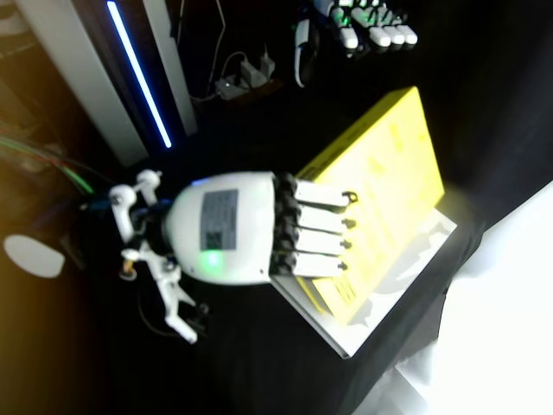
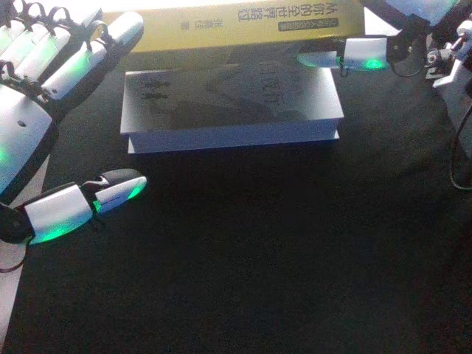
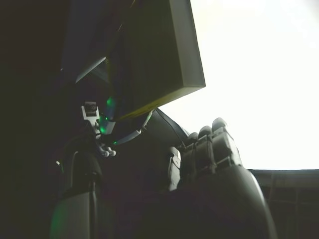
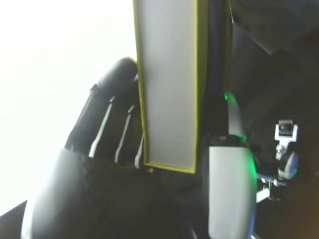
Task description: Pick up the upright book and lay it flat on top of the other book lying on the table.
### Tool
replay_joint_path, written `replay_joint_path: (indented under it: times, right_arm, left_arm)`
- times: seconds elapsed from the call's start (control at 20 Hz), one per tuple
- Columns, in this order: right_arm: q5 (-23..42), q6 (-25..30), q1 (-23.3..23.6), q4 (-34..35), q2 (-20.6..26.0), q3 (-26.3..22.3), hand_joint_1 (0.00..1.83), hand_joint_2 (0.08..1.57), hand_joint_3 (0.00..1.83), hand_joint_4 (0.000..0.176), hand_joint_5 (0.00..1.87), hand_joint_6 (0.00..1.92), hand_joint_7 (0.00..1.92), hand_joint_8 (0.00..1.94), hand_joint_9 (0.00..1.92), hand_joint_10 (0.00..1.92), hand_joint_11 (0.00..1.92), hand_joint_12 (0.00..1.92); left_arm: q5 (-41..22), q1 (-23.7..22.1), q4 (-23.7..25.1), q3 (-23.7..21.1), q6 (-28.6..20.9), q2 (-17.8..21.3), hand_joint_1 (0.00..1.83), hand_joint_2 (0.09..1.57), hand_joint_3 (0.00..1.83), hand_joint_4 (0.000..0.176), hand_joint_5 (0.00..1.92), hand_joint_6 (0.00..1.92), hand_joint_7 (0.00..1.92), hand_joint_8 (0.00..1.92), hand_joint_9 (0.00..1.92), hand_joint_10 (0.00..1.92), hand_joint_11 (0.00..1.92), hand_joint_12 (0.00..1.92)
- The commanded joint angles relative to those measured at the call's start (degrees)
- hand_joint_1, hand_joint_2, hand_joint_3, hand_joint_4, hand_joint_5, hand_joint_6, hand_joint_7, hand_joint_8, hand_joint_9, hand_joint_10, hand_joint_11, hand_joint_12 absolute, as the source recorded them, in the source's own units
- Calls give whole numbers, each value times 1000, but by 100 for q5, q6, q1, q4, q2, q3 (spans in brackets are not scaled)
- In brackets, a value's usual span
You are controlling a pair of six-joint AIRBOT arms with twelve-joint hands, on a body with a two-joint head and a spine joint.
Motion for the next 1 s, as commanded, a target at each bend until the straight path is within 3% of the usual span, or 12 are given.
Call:
replay_joint_path:
  times: [0.0,0.2,0.3,0.35,0.4,0.5,0.65,0.75,0.8,0.85,0.9,0.95]
  right_arm:
    - [-1136,-94,-134,-6,7,103,1479,1183,0,0,603,1328,883,1077,876,1256,670,1741]
    - [-1136,-94,-128,107,-8,121,1483,1186,1,0,580,1354,863,1100,869,1252,678,1744]
    - [-1136,-92,-129,189,11,40,1355,1201,1,0,609,1451,881,1087,831,1376,728,1575]
    - [-1136,-92,-139,189,47,-20,975,1202,2,0,242,967,638,811,642,1146,426,1683]
    - [-1135,-92,-200,187,99,-97,824,1203,2,0,48,850,407,707,423,1113,205,1765]
    - [-1114,42,-238,140,192,-207,651,1204,2,0,1,304,86,357,48,943,7,1681]
    - [-908,315,-369,72,366,-368,608,1160,0,0,0,14,70,74,0,625,0,1644]
    - [-800,333,-450,73,489,-516,598,1155,0,4,0,2,20,36,0,488,0,1630]
    - [-714,376,-498,73,581,-632,494,1142,0,41,0,0,0,0,0,56,0,1236]
    - [-613,521,-552,71,640,-690,494,1142,0,41,0,0,0,0,0,56,0,1236]
    - [-288,1043,-699,60,690,-668,431,1125,0,23,0,0,0,0,0,1,0,109]
    - [-115,1400,-779,60,723,-647,380,1120,0,15,0,0,0,0,0,0,0,21]
  left_arm:
    - [-730,-12,133,13,-2,34,595,1049,0,176,0,0,0,0,0,0,0,0]
    - [-738,-11,133,12,-2,37,587,1051,0,170,0,0,0,0,0,0,0,0]
    - [-742,-9,133,10,-2,35,584,1044,0,176,0,0,0,0,0,0,0,0]
    - [-760,5,130,5,-2,37,553,1049,0,176,0,0,0,0,0,0,0,0]
    - [-777,21,124,1,-2,39,573,1046,0,176,0,0,0,0,0,0,0,0]
    - [-777,25,103,1,-2,41,598,1046,0,176,0,0,0,0,0,0,0,0]
    - [-788,43,86,-9,-2,41,561,1035,0,176,0,0,0,0,0,0,0,0]
    - [-798,60,66,-17,-2,43,567,1055,5,160,0,0,0,0,0,0,0,0]
    - [-806,70,55,-22,-2,47,574,1057,3,175,0,0,0,0,0,0,0,0]
    - [-809,76,49,-26,-2,50,574,1057,3,175,0,0,0,0,0,0,0,0]
    - [-816,86,44,-29,-2,53,571,1068,7,176,0,0,0,0,0,0,0,0]
    - [-819,90,37,-31,-2,53,590,1073,7,172,0,0,0,0,0,0,0,0]
